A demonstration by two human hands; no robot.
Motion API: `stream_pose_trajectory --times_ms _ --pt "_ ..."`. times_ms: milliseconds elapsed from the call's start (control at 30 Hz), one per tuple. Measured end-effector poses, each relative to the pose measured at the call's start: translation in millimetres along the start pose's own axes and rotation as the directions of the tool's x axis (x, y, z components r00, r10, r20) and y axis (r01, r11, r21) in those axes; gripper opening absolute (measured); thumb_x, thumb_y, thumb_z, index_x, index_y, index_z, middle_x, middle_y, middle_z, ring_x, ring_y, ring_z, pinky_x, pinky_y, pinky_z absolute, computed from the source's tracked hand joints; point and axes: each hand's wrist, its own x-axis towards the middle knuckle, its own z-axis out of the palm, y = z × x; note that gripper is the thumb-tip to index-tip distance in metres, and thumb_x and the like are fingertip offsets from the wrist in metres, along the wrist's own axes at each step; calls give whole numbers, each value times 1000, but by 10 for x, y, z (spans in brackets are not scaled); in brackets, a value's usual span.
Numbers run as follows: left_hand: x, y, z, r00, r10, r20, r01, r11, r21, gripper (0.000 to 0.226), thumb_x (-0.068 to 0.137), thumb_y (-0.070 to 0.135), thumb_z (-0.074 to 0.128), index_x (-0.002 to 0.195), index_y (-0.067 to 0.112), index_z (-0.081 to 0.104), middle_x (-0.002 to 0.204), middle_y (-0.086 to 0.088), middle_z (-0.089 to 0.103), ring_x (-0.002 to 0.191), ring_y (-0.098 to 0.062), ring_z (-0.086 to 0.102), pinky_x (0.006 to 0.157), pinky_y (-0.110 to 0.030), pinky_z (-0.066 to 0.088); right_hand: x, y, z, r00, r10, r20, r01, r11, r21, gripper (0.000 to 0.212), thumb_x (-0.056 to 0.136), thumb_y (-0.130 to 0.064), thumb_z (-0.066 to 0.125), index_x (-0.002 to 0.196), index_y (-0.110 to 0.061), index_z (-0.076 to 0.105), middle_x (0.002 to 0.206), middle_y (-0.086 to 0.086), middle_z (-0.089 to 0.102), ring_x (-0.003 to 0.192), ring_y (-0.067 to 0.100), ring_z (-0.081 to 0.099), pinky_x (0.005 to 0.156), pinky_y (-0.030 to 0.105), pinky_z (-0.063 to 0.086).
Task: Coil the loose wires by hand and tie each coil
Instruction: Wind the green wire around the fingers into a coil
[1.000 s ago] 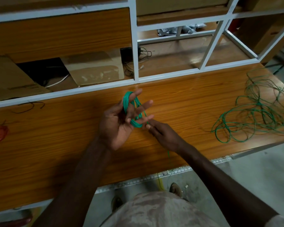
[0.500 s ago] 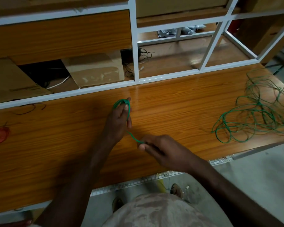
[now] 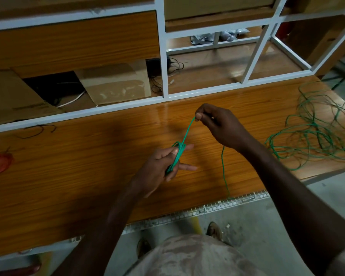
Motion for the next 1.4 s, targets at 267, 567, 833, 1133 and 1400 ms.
stream_pose_trajectory --times_ms 267,567,833,1133,1400 --pt "-109 111 7 999 7 -32 -17 948 -317 48 111 26 33 150 7 55 52 -5 42 119 -50 69 122 -64 33 -97 150 350 997 68 31 -71 989 130 19 114 -26 51 101 -17 63 69 -9 51 61 6 46 57 25 37" --pt "-66 52 -77 996 17 -90 -54 902 -428 49 115 18 25 153 7 54 52 -6 43 121 -50 67 122 -66 33 -239 233 607 989 89 117 -109 979 171 17 114 -26 51 102 -18 61 73 -4 54 65 8 49 62 28 40" --pt "122 208 -190 977 114 -177 -191 833 -519 52 109 22 34 156 1 45 51 -4 45 122 -44 68 120 -69 34 -481 136 860 980 108 169 -142 968 208 16 113 -17 52 112 -16 68 81 -29 63 73 -2 59 68 15 39" --pt "431 306 -330 895 80 -440 -334 773 -540 50 113 23 26 155 6 46 59 -4 48 135 -32 63 120 -65 35 -670 -213 962 962 100 253 -163 955 246 28 114 -29 52 134 -25 70 63 2 50 52 6 38 53 25 31" --pt "534 174 -537 828 229 -512 -224 972 73 37 118 20 28 144 13 54 78 -35 61 112 -25 75 85 -28 54 -744 -492 704 950 7 311 -81 971 225 24 113 -36 51 120 -26 72 66 -8 52 54 8 44 56 30 35"
